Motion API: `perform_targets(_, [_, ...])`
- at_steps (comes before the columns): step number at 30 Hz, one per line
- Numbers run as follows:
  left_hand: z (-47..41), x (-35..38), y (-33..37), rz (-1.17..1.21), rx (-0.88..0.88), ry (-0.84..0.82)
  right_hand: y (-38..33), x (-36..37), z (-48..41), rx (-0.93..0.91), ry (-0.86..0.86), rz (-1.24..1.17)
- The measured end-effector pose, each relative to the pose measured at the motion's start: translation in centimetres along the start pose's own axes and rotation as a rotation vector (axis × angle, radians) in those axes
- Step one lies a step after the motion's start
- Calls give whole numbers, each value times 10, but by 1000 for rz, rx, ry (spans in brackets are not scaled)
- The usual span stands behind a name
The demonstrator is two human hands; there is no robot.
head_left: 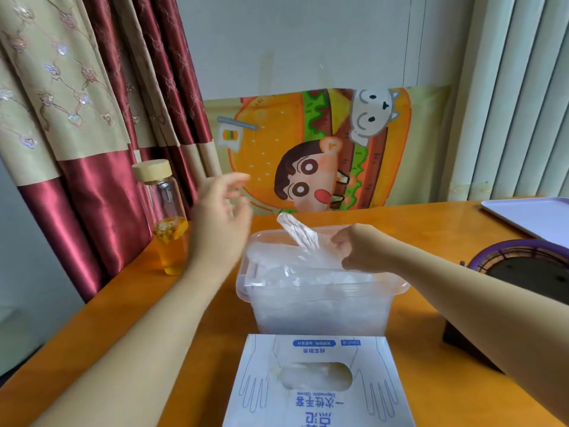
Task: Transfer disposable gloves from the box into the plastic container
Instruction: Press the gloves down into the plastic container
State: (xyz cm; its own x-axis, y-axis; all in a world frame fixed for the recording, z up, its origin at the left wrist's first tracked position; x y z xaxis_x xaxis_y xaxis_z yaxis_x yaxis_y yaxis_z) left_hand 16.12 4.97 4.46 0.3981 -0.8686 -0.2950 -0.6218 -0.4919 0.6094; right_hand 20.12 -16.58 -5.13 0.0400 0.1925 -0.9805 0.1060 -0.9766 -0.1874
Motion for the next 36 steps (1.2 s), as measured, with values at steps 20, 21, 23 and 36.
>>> perform_targets(20, [83,140,-63,-718,-300,-1561,-9,-6,5,-100,-64,707])
perform_targets(21, [79,131,-56,-661,-316,-1536,-16,-22,13,-118,35,659])
perform_targets(23, [67,114,-41,-599,-261,-1430,-30,-50,36,-177,252,510])
perform_targets(36, [174,55,-25,-374,-156,-1243,-86,77,118,-560,-290,144])
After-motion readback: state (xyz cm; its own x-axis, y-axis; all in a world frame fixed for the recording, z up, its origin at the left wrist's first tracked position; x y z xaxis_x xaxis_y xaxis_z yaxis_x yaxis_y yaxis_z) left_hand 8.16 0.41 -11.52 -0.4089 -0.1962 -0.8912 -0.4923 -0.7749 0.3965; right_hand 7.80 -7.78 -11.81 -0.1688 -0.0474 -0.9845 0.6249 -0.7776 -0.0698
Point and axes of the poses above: each hand's wrist, its own z-axis away from the middle knuckle, its own x-axis out of the palm, y = z × x, the point moved 10 cm from there along -z, towards the middle knuckle, and after that the axes turned 3 degrees about z, right-handed, at the moved point
